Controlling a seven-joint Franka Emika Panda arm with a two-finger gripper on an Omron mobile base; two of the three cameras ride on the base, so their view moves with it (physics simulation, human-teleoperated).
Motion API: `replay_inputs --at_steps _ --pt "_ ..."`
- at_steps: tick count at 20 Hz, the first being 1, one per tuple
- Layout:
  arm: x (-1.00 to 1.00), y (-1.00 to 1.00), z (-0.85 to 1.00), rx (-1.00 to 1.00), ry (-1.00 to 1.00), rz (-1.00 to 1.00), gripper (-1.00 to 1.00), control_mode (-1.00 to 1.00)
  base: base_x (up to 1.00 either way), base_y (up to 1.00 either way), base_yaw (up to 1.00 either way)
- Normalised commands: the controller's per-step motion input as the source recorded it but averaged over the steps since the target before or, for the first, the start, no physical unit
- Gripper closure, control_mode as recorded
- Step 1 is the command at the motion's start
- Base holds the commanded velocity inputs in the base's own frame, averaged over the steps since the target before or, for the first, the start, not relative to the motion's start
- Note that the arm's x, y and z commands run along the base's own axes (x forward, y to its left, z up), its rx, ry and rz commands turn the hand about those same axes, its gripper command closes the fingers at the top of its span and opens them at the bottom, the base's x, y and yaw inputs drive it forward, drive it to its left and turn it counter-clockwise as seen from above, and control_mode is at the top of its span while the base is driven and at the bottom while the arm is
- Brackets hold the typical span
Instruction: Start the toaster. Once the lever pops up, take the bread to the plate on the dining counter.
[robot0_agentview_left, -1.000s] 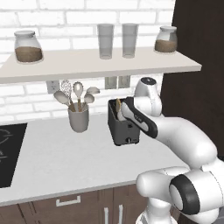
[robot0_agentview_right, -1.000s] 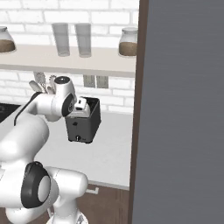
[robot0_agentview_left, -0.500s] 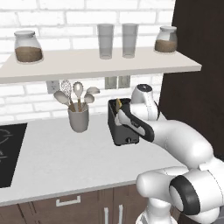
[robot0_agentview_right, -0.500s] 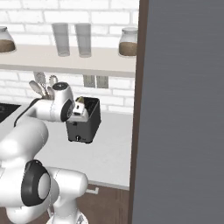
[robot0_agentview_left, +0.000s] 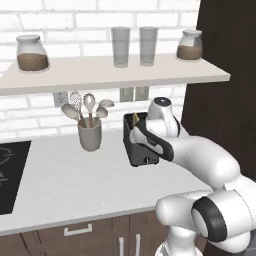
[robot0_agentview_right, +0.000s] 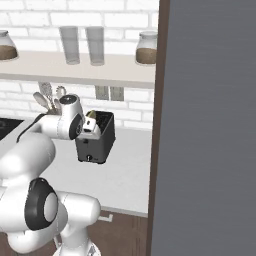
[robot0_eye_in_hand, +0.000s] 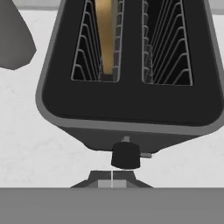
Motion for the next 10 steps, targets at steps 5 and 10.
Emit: replay_inputs --at_steps 5,10 --pt "0.15 -0.01 0.00 0.00 0.00 -0.02 1.00 -1.00 0.00 0.00 0.00" --pt "0.08 -0.07 0.00 0.00 0.00 -0.01 1.00 -1.00 0.00 0.00 0.00"
